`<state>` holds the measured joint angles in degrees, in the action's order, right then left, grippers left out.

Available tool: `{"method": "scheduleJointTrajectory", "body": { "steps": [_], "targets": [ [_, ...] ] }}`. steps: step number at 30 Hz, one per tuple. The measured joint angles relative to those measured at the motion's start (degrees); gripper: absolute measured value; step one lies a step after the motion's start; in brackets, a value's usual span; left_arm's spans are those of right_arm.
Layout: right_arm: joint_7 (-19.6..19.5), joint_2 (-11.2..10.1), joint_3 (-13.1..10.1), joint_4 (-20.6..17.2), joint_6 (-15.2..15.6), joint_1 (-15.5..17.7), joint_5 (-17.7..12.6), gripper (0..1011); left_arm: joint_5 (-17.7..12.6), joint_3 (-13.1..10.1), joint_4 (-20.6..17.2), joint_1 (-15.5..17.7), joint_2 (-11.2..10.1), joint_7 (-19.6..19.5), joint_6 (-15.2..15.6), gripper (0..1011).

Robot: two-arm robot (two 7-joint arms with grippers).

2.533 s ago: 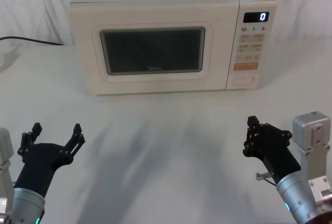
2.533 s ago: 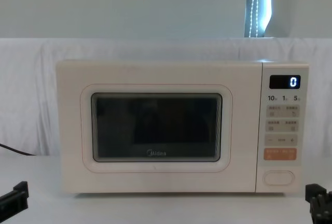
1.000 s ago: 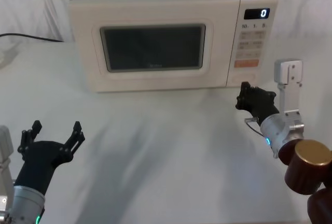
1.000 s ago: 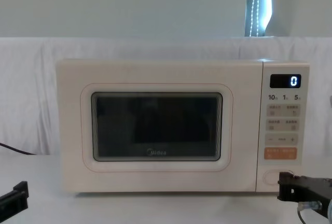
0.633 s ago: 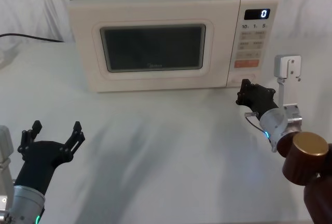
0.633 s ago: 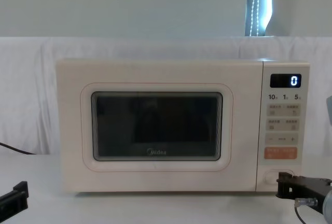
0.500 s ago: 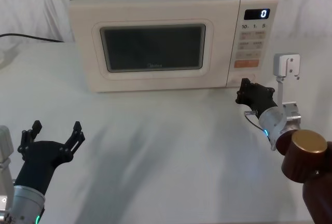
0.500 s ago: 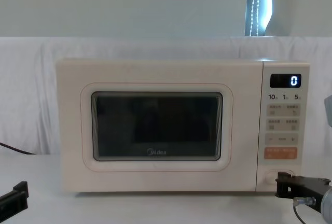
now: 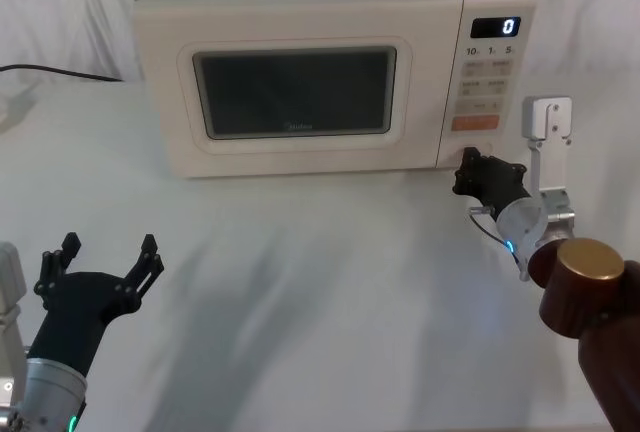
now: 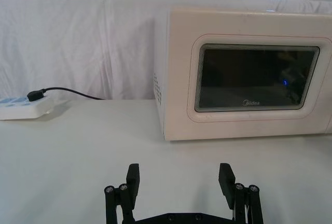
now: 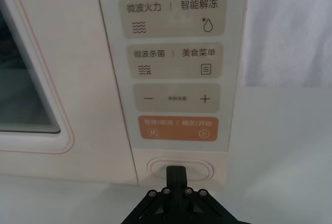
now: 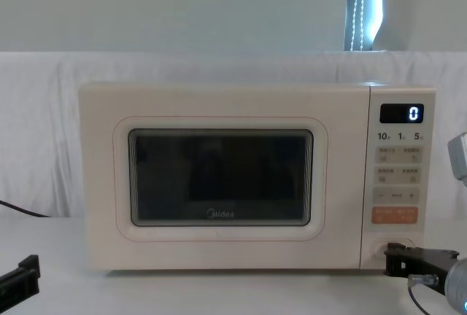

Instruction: Press the button to open the microwave door with one hand; close the microwave door with the other hand.

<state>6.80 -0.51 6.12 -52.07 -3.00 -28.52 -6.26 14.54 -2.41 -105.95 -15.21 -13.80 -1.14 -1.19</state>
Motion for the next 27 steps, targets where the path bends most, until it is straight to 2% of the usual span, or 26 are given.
{"method": "scheduleJointTrajectory", "body": {
  "steps": [8, 27],
  "targets": [
    [0.0, -0.2, -0.2, 1.7, -0.3, -1.3, 0.3, 0, 0.0, 0.0, 0.0, 0.0, 0.0, 0.0, 0.0, 1001],
    [-0.3, -0.3, -0.9, 2.9, -0.3, -2.1, 0.6, 0, 0.0, 0.0, 0.0, 0.0, 0.0, 0.0, 0.0, 1001]
  ]
}}
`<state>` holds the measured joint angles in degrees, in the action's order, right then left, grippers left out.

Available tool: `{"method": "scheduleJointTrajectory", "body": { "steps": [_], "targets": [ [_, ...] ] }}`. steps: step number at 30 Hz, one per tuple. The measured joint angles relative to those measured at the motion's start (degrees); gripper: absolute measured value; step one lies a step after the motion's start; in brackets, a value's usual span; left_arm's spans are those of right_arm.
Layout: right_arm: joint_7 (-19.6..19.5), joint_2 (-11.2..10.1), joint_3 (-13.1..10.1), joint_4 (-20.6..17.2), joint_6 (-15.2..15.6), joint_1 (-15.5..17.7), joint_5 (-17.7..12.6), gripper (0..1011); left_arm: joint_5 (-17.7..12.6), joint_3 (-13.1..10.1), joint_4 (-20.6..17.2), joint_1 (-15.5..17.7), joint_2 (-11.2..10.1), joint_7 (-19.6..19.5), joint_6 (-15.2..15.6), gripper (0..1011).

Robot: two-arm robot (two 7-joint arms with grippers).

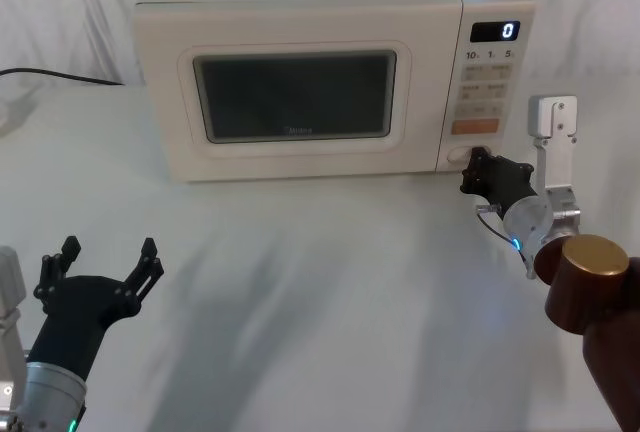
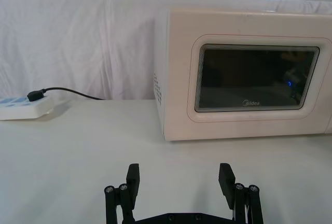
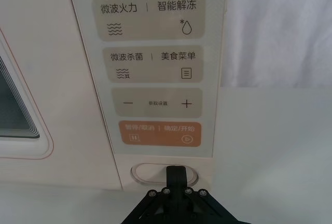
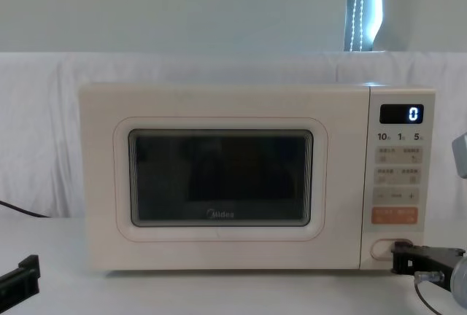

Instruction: Press the button to open the microwave door with one hand; close the microwave door with the other hand.

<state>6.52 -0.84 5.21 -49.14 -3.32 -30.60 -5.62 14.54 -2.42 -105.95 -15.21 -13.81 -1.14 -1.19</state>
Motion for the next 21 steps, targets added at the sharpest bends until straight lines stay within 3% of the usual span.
{"method": "scheduleJointTrajectory", "body": {
  "steps": [21],
  "targets": [
    [-0.4, 0.8, -0.2, 3.7, -1.1, -2.4, 0.5, 0, 0.0, 0.0, 0.0, 0.0, 0.0, 0.0, 0.0, 1001]
  ]
}}
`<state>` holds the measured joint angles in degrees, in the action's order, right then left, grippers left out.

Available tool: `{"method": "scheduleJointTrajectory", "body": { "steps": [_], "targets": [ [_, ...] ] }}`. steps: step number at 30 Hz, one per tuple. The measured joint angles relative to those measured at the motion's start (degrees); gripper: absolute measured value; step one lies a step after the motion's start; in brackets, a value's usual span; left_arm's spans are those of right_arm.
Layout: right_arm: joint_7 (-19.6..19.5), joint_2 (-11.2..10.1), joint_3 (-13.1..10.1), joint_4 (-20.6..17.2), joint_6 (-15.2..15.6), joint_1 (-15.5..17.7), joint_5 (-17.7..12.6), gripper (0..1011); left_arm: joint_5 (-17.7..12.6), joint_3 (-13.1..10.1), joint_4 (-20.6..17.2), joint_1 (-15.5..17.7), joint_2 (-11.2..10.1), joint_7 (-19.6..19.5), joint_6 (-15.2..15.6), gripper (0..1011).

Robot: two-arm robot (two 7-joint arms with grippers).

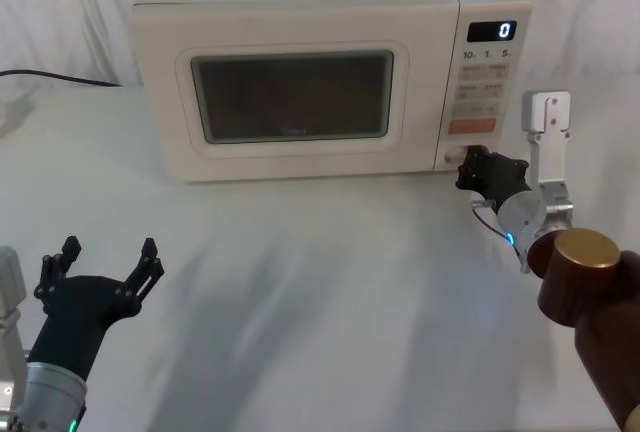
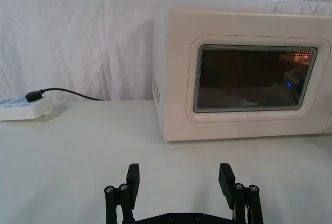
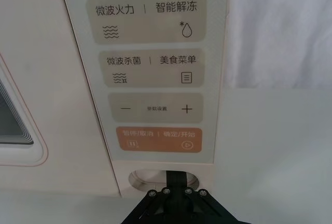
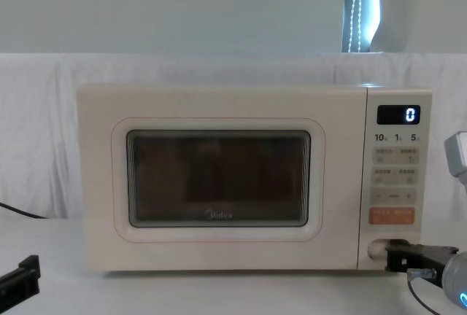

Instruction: Press the button to open the microwave door with one hand; close the microwave door with the other hand.

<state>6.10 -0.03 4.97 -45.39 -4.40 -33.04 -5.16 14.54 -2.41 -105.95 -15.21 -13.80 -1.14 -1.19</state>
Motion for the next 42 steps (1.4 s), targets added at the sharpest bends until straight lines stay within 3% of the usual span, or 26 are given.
{"method": "scheduleJointTrajectory", "body": {
  "steps": [14, 29, 36, 42],
  "targets": [
    [-0.1, 0.5, -0.2, 2.3, -0.8, -1.4, 0.2, 0, 0.0, 0.0, 0.0, 0.0, 0.0, 0.0, 0.0, 1001],
    [-0.2, 0.5, -0.3, 1.3, -0.5, -0.5, 0.4, 0, 0.0, 0.0, 0.0, 0.0, 0.0, 0.0, 0.0, 1001],
    [-0.2, 0.4, -0.7, -2.9, 0.9, 2.1, 0.0, 0, 0.0, 0.0, 0.0, 0.0, 0.0, 0.0, 0.0, 1001],
    [-0.2, 0.4, -0.8, -10.2, 3.9, 6.6, -0.6, 0, 0.0, 0.0, 0.0, 0.0, 0.0, 0.0, 0.0, 1001]
  ]
}}
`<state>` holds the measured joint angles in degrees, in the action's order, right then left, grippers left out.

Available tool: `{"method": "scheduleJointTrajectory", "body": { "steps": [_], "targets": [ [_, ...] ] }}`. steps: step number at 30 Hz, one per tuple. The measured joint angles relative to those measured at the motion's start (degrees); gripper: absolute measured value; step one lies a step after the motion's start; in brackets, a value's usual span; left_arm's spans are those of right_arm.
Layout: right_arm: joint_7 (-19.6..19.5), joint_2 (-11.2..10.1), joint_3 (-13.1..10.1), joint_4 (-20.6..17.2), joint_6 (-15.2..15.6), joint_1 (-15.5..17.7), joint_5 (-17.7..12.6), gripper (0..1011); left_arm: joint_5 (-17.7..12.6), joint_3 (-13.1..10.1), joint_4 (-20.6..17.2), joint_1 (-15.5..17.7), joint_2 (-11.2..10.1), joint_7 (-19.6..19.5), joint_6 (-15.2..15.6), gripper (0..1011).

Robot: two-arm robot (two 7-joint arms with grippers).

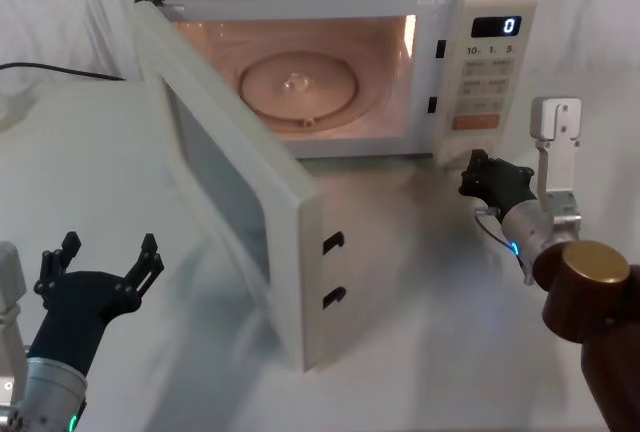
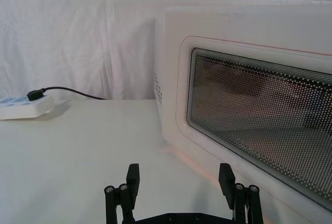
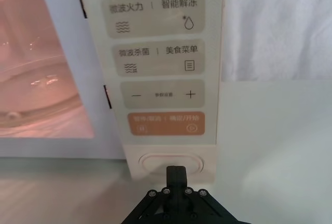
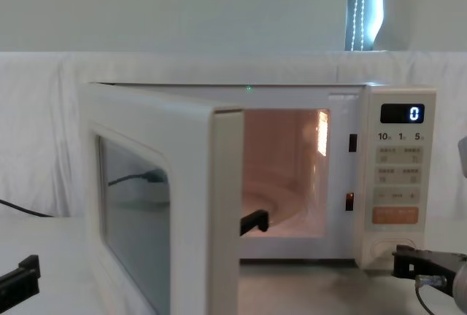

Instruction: Press the button to open the microwave door with one hand; close the microwave door with the other hand.

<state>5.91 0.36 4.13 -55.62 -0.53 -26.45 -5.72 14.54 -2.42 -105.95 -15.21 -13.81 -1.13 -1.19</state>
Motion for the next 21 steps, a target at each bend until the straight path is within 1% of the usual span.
{"method": "scheduleJointTrajectory", "body": {
  "steps": [3, 4, 7, 13, 18, 21],
  "targets": [
    [0.1, -0.1, 0.1, -2.1, 0.8, 1.3, -0.1, 0, 0.0, 0.0, 0.0, 0.0, 0.0, 0.0, 0.0, 1001],
    [0.1, -0.1, 0.3, -3.6, 1.3, 2.3, -0.1, 0, 0.0, 0.0, 0.0, 0.0, 0.0, 0.0, 0.0, 1001],
    [0.1, -0.2, 0.6, -5.5, 1.9, 3.5, -0.1, 0, 0.0, 0.0, 0.0, 0.0, 0.0, 0.0, 0.0, 1001],
    [0.3, -0.7, 1.7, -11.0, 3.2, 7.0, 0.1, 0, 0.0, 0.0, 0.0, 0.0, 0.0, 0.0, 0.0, 1001],
    [-0.1, -1.1, 2.5, -14.5, 2.6, 10.0, 0.9, 0, 0.0, 0.0, 0.0, 0.0, 0.0, 0.0, 0.0, 1001],
    [-0.5, -1.3, 3.0, -16.5, 1.1, 11.9, 1.6, 0, 0.0, 0.0, 0.0, 0.0, 0.0, 0.0, 0.0, 1001]
  ]
}}
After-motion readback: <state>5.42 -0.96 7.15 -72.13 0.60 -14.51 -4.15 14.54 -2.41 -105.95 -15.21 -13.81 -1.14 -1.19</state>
